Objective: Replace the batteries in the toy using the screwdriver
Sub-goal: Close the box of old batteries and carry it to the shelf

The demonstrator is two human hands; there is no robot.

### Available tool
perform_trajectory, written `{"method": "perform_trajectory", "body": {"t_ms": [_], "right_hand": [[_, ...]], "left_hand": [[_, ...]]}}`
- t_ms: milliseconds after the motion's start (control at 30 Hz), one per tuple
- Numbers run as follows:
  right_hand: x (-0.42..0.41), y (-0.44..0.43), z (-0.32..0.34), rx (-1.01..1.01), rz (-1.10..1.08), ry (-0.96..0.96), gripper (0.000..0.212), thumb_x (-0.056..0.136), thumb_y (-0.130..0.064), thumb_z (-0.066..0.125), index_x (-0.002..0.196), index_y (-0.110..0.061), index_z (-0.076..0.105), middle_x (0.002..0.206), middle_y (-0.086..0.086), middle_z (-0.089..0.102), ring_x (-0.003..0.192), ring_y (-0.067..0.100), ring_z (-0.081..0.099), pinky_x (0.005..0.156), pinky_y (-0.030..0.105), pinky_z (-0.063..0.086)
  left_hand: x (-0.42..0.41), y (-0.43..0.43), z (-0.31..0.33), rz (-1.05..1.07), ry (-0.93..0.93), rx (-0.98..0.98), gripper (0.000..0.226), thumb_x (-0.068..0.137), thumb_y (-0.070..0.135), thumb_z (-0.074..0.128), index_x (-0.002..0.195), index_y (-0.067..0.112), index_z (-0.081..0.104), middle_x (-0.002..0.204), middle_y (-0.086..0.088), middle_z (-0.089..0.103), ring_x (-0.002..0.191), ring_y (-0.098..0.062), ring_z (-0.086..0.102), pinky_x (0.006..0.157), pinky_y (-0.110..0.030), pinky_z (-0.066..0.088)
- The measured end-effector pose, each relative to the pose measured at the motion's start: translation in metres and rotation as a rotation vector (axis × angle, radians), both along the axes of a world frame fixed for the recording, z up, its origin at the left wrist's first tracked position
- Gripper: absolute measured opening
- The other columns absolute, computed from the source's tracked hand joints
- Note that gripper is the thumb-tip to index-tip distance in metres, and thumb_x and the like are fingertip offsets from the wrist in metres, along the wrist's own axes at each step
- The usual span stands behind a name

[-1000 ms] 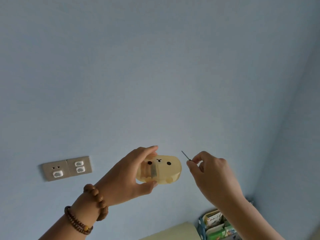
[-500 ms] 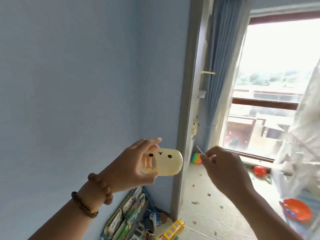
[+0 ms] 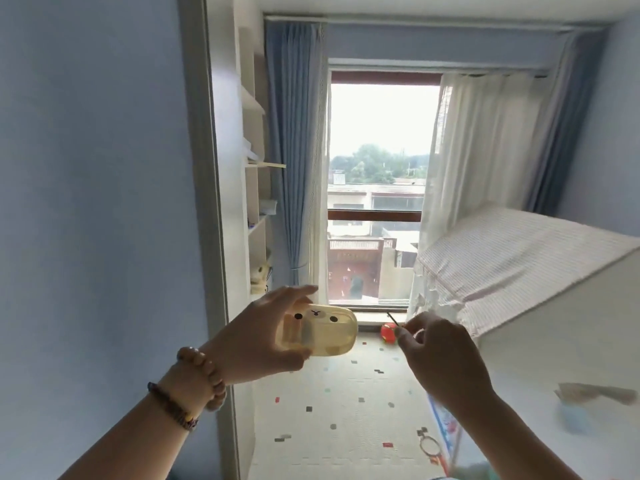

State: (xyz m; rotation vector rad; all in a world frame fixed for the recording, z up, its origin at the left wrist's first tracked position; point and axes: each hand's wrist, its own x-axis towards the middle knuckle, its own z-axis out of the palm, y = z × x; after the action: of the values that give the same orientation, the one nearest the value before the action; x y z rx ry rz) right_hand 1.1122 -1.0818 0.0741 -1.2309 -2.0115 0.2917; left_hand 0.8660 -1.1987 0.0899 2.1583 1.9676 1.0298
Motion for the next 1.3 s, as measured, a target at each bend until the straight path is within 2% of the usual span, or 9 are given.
{"method": "perform_trajectory", "body": {"t_ms": [167, 367, 467, 700, 833, 900, 1033, 1200, 1300], "right_hand": [[0.001, 0.07, -0.005, -0.023, 0.002, 0.028, 0.022, 0.088, -0.043, 0.068, 0.084, -0.021, 0.07, 0.072, -0.004, 0.074, 0.072, 0.019, 0.072, 0.072, 0.031, 0.058], [-0.032, 0.165, -0.02, -0.064, 0.012, 0.03, 0.023, 0.086, -0.046, 0.068, 0.082, -0.023, 0.07, 0.07, -0.006, 0.072, 0.073, 0.019, 0.071, 0.074, 0.033, 0.058], [-0.061, 0.222, -0.029, -0.075, 0.016, 0.039, 0.019, 0.085, -0.041, 0.069, 0.081, -0.023, 0.07, 0.067, -0.01, 0.068, 0.074, 0.019, 0.072, 0.075, 0.033, 0.058], [-0.147, 0.375, -0.034, -0.083, -0.028, 0.048, 0.016, 0.084, -0.038, 0.069, 0.082, -0.022, 0.071, 0.071, -0.001, 0.076, 0.074, 0.021, 0.073, 0.072, 0.033, 0.058], [-0.185, 0.455, -0.024, -0.05, -0.031, 0.036, 0.013, 0.085, -0.037, 0.069, 0.081, -0.024, 0.069, 0.054, -0.007, 0.066, 0.065, 0.015, 0.069, 0.069, 0.031, 0.056], [-0.207, 0.502, -0.022, -0.048, -0.037, 0.023, 0.013, 0.085, -0.036, 0.069, 0.081, -0.024, 0.069, 0.054, -0.006, 0.066, 0.062, 0.013, 0.069, 0.068, 0.03, 0.056], [-0.255, 0.597, -0.024, -0.052, -0.037, 0.038, 0.014, 0.083, -0.036, 0.071, 0.082, -0.022, 0.071, 0.07, -0.003, 0.077, 0.069, 0.017, 0.074, 0.069, 0.033, 0.06], [-0.311, 0.723, -0.032, -0.094, 0.03, 0.026, 0.013, 0.085, -0.037, 0.07, 0.083, -0.024, 0.07, 0.056, -0.013, 0.062, 0.067, 0.015, 0.069, 0.067, 0.027, 0.053], [-0.347, 0.798, -0.034, -0.132, 0.068, 0.015, 0.016, 0.085, -0.041, 0.068, 0.082, -0.026, 0.068, 0.06, -0.008, 0.069, 0.068, 0.015, 0.069, 0.069, 0.031, 0.055]], "left_hand": [[0.002, 0.07, -0.005, 0.007, 0.002, 0.002, 0.087, 0.076, 0.035, 0.082, 0.144, 0.049, 0.03, 0.133, 0.027, 0.05, 0.114, 0.014, 0.047, 0.08, -0.002, 0.041], [-0.029, 0.161, -0.02, 0.022, 0.013, -0.018, 0.085, 0.075, 0.041, 0.08, 0.144, 0.049, 0.031, 0.134, 0.026, 0.049, 0.116, 0.01, 0.049, 0.084, -0.006, 0.044], [-0.057, 0.218, -0.031, 0.038, 0.004, -0.017, 0.085, 0.074, 0.04, 0.081, 0.143, 0.049, 0.033, 0.132, 0.027, 0.051, 0.115, 0.012, 0.049, 0.082, -0.003, 0.044], [-0.151, 0.377, -0.036, 0.018, -0.012, -0.034, 0.086, 0.075, 0.036, 0.082, 0.146, 0.042, 0.035, 0.128, 0.027, 0.051, 0.11, 0.02, 0.047, 0.076, 0.002, 0.043], [-0.197, 0.465, -0.03, 0.008, -0.009, -0.017, 0.086, 0.075, 0.037, 0.083, 0.146, 0.041, 0.036, 0.124, 0.032, 0.047, 0.107, 0.027, 0.044, 0.074, 0.003, 0.042], [-0.221, 0.514, -0.031, 0.006, -0.012, -0.028, 0.085, 0.075, 0.036, 0.083, 0.146, 0.04, 0.036, 0.125, 0.031, 0.047, 0.108, 0.028, 0.043, 0.075, 0.004, 0.042], [-0.265, 0.608, -0.03, -0.008, -0.002, -0.028, 0.085, 0.075, 0.037, 0.082, 0.146, 0.038, 0.036, 0.122, 0.035, 0.046, 0.111, 0.024, 0.045, 0.078, 0.001, 0.045], [-0.316, 0.725, -0.034, 0.022, -0.001, -0.008, 0.082, 0.073, 0.037, 0.082, 0.144, 0.029, 0.043, 0.121, 0.029, 0.052, 0.11, 0.015, 0.05, 0.083, -0.006, 0.048], [-0.347, 0.794, -0.028, 0.048, 0.0, -0.023, 0.081, 0.07, 0.04, 0.081, 0.143, 0.026, 0.047, 0.122, 0.027, 0.055, 0.109, 0.007, 0.055, 0.089, -0.016, 0.052]]}}
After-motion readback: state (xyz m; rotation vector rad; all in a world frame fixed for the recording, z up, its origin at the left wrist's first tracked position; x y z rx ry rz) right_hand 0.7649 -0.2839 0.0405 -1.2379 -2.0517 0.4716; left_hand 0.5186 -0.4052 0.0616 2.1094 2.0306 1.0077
